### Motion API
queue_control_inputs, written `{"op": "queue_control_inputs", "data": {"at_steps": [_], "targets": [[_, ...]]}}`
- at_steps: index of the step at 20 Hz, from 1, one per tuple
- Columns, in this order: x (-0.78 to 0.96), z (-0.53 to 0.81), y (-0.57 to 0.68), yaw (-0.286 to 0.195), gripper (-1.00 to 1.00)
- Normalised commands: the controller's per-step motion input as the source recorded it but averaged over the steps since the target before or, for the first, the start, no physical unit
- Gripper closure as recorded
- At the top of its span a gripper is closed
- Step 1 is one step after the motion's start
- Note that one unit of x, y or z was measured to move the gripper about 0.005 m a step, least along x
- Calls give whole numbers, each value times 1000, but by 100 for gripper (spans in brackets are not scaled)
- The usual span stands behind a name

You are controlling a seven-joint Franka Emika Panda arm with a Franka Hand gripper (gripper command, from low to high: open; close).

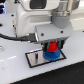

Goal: Insert the blue gear onto the right peg, followed by the red gear

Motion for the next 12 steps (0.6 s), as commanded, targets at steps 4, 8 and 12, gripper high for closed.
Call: {"op": "queue_control_inputs", "data": {"at_steps": [4, 8, 12], "targets": [[199, 122, 89, 0, 100], [378, 406, 336, 0, 100], [171, -23, 69, 0, 100]]}}
